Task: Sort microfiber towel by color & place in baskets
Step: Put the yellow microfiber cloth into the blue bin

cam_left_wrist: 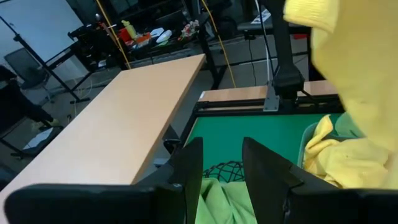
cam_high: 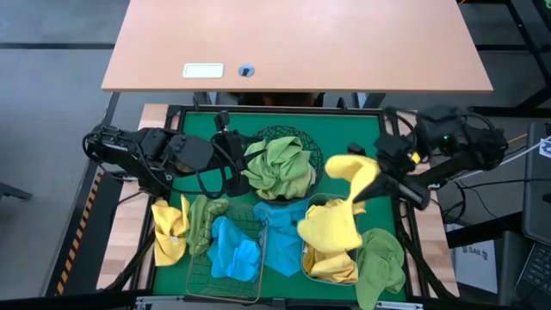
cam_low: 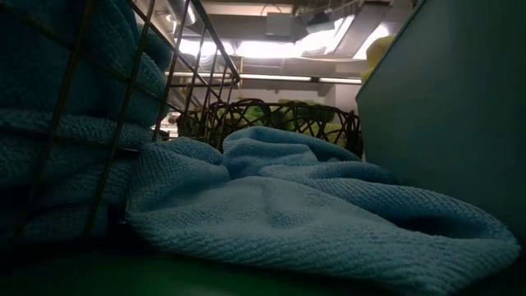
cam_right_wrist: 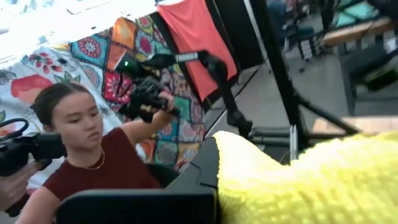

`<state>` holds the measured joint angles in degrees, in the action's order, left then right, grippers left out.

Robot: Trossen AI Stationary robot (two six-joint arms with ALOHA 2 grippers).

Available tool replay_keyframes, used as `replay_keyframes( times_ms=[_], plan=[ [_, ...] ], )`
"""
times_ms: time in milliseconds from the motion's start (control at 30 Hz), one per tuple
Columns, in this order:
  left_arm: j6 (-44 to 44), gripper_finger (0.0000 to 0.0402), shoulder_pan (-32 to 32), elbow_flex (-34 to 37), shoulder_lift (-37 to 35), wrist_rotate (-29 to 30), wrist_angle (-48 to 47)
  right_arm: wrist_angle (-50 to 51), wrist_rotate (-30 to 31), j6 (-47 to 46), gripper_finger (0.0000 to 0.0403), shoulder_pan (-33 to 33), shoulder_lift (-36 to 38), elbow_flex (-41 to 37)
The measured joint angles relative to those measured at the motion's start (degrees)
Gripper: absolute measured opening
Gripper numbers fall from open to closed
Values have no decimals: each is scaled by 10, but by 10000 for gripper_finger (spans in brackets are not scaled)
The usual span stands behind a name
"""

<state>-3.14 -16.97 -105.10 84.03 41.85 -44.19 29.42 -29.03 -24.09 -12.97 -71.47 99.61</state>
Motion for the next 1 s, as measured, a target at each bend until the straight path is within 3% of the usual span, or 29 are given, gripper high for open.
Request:
replay_keyframes(
  times_ms=[200, 433, 533, 900, 1000],
  plan=[
    [1, 107, 0, 0, 0, 0, 0, 89, 64, -12, 0, -49, 7, 0],
    [1, 107, 0, 0, 0, 0, 0, 235, 194, 14, 0, -90, -7, 0],
    [1, 107, 0, 0, 0, 0, 0, 270, 221, 25, 0, -101, -23, 0],
    [2, 107, 0, 0, 0, -9, 0, 344, 193, 95, 0, -137, -106, -1],
    [2, 107, 0, 0, 0, -27, 0, 332, 177, 108, 0, -148, -112, -32]
  ],
)
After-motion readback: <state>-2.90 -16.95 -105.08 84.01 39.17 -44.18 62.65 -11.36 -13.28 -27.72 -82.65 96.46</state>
